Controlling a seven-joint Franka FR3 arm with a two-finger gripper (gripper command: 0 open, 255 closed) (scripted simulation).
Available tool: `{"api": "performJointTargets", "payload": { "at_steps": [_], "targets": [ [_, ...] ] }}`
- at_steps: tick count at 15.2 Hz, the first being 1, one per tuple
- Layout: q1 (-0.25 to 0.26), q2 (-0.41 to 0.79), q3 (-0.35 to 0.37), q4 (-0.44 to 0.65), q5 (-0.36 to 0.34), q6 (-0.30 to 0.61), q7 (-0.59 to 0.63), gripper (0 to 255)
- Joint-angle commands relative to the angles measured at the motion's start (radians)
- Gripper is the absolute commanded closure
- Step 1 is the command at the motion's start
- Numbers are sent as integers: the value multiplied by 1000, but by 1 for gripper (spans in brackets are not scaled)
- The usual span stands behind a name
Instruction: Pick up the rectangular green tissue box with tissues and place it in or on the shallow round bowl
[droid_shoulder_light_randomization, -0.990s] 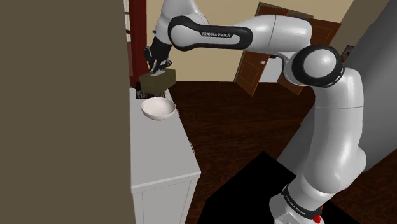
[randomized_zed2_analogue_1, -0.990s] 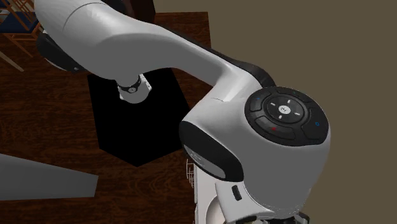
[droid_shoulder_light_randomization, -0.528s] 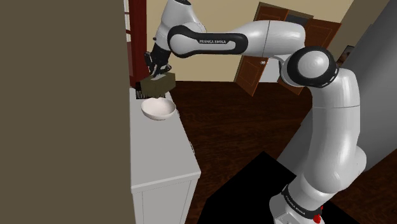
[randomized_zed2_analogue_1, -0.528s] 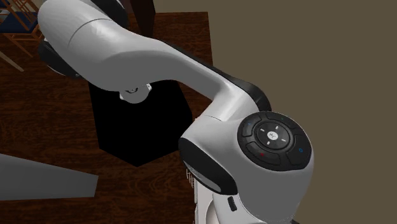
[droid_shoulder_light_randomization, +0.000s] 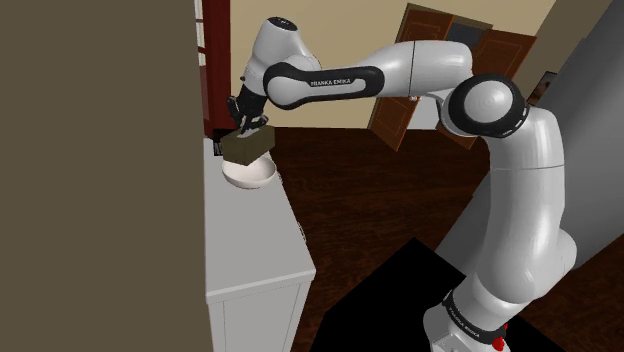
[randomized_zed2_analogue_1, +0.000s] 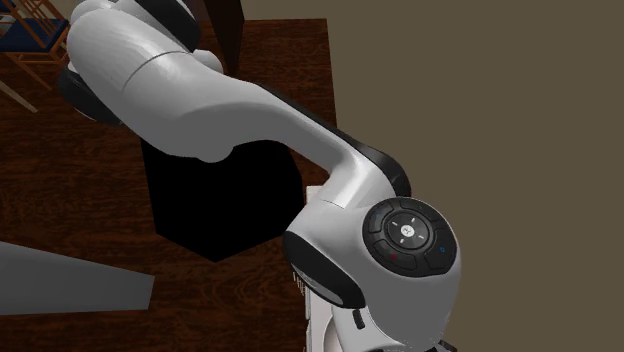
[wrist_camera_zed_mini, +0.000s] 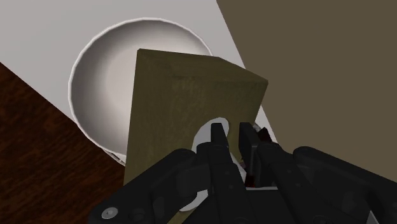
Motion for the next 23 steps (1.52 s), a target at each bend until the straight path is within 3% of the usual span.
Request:
{"api": "performJointTargets", "payload": {
  "at_steps": [1, 7, 15, 16, 21, 23],
  "targets": [
    [-2, 4, -4, -21, -7, 24, 7, 255],
    [-1, 25, -22, -71, -33, 91, 31, 255],
    [-1, 25, -22, -71, -33, 91, 31, 255],
    [-3, 23, -21, -75, -33, 93, 32, 0],
    [-1, 25, -22, -71, -33, 91, 31, 0],
    [-28, -28, 3, -94, -3, 65, 18, 0]
  ]
}}
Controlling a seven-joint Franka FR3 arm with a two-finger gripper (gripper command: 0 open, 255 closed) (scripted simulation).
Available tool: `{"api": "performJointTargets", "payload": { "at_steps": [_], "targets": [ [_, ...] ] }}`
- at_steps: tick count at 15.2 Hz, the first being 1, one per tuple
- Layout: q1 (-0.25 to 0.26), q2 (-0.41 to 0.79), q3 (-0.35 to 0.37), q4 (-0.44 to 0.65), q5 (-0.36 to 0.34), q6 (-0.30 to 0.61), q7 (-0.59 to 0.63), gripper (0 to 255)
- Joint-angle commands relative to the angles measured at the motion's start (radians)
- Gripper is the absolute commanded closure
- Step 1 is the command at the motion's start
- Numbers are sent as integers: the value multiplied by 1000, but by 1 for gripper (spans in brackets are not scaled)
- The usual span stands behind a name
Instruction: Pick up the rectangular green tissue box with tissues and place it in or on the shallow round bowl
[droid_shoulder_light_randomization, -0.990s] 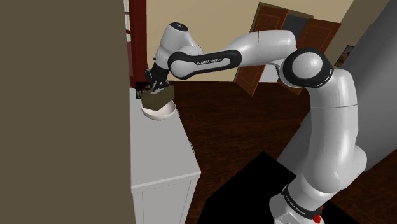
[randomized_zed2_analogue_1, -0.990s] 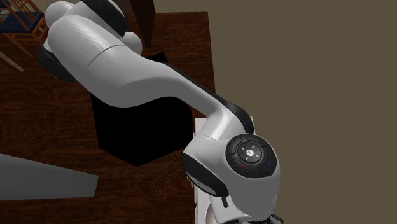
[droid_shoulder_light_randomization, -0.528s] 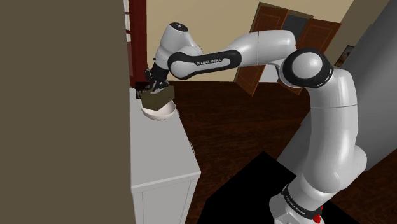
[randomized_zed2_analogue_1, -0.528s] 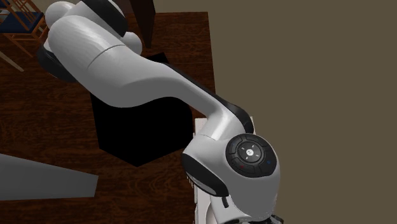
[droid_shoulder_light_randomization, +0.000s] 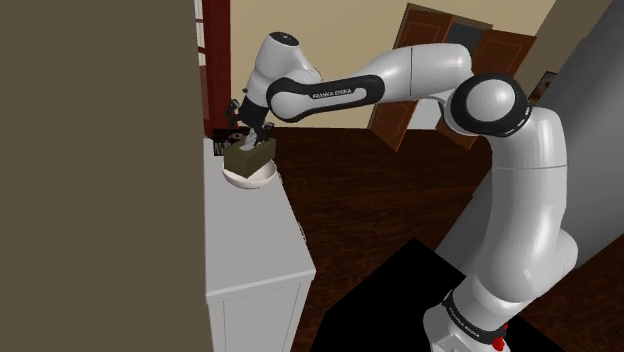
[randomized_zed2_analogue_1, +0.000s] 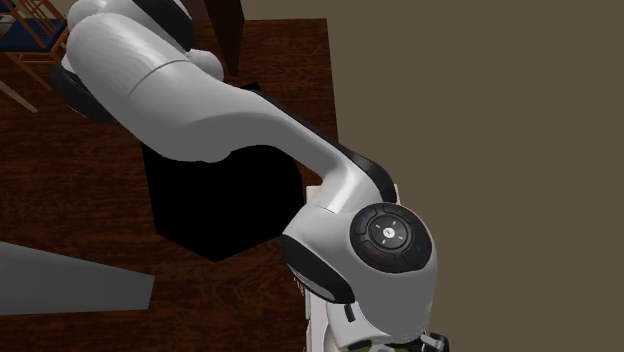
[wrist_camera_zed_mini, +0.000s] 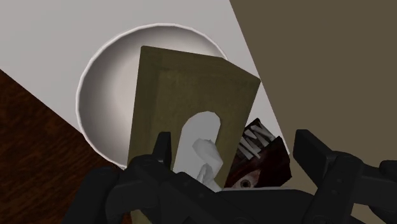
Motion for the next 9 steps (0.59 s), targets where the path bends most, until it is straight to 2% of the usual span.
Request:
{"api": "performJointTargets", "payload": {
  "at_steps": [1, 9],
  "targets": [
    [-16, -39, 19, -6, 25, -28, -11, 0],
    [-26, -59, 29, -12, 38, -40, -17, 0]
  ]
}}
